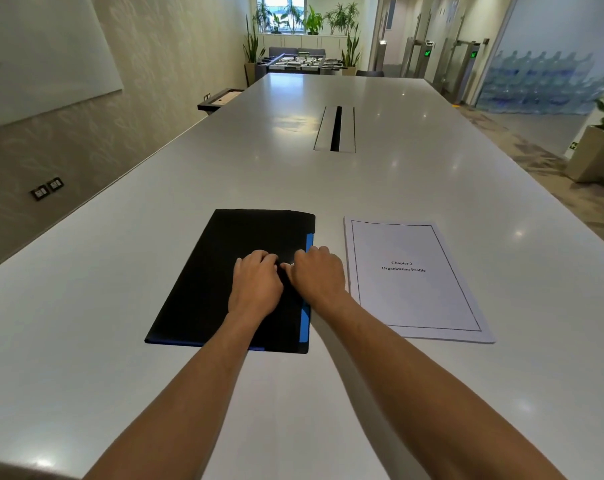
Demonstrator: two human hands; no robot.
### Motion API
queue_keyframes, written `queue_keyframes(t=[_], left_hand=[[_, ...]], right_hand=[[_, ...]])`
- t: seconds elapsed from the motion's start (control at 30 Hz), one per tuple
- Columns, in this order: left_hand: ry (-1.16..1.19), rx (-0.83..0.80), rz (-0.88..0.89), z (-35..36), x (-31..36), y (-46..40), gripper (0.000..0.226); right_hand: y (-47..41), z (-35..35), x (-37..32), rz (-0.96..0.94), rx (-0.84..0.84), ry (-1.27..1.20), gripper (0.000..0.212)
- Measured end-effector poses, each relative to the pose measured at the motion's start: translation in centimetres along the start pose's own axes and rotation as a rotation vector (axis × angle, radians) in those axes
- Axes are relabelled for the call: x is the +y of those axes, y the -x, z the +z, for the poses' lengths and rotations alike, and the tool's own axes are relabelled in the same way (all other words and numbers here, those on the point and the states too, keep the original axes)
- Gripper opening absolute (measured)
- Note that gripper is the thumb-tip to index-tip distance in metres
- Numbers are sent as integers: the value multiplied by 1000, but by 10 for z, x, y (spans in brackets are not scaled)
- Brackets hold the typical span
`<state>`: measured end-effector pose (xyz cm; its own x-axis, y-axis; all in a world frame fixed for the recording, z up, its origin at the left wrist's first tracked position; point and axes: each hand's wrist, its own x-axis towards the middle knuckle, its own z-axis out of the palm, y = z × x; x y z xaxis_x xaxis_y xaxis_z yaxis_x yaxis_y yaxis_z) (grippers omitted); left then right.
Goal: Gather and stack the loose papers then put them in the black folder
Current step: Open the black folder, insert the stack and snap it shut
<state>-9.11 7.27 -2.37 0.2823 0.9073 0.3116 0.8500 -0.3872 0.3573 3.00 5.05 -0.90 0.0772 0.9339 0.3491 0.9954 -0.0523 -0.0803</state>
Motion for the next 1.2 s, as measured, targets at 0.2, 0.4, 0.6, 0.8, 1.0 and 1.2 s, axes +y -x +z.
queue_keyframes(t=[0.2, 0.4, 0.6, 0.8, 1.0, 1.2], left_hand=[[71, 22, -37, 2, 0, 0, 32], [14, -82, 10, 2, 2, -1, 66], [-33, -180, 65, -1, 3, 0, 74], [-8, -193, 53, -7, 8, -1, 65], [6, -121, 159, -28, 48, -4, 29], [-219, -77, 181, -66, 79, -27, 16]], right_hand=[[0, -5, 7, -83, -36, 4, 22], [-1, -10, 17, 124, -13, -217, 40], [-3, -14, 24, 483, 6, -626, 31], [-4, -22, 31, 635, 17, -918, 14], [-3, -33, 29, 647, 64, -978, 20], [-5, -50, 32, 661, 89, -1057, 23]])
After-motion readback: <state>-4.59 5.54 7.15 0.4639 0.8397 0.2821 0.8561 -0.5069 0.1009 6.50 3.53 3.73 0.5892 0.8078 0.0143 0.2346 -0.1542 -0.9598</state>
